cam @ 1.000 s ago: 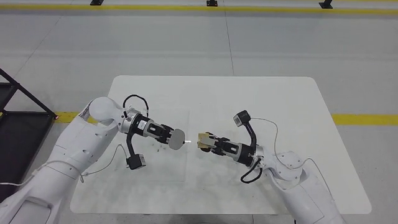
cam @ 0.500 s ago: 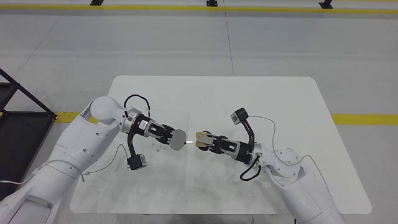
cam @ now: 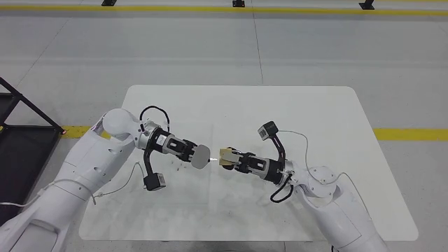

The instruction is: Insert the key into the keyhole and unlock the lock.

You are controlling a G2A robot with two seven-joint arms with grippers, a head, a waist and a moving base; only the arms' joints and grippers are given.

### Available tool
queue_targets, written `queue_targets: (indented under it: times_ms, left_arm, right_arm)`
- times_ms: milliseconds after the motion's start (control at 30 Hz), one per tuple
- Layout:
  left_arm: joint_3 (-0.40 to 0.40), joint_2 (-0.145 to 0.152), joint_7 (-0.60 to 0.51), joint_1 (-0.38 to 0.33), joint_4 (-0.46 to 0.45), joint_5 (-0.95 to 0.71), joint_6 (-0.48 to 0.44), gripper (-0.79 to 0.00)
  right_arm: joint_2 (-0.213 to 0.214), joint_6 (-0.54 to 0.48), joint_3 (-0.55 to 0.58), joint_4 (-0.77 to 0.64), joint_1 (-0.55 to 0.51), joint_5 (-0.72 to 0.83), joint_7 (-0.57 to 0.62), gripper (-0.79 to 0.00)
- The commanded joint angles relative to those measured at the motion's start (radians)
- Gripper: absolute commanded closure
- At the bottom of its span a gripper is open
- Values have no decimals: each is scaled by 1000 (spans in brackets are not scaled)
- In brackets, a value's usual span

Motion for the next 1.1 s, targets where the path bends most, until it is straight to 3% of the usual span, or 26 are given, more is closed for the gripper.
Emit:
queue_targets:
  times_ms: [0,1067]
  left_arm:
    - [4,0,0,-3,3,-2,0,0]
    - [23,-6,-2,-19,27,-9,2,0]
  right_arm:
    - [-1,-1,-2,2,2,4,3,0]
    - [-6,-8,-23,4,11,11,6,0]
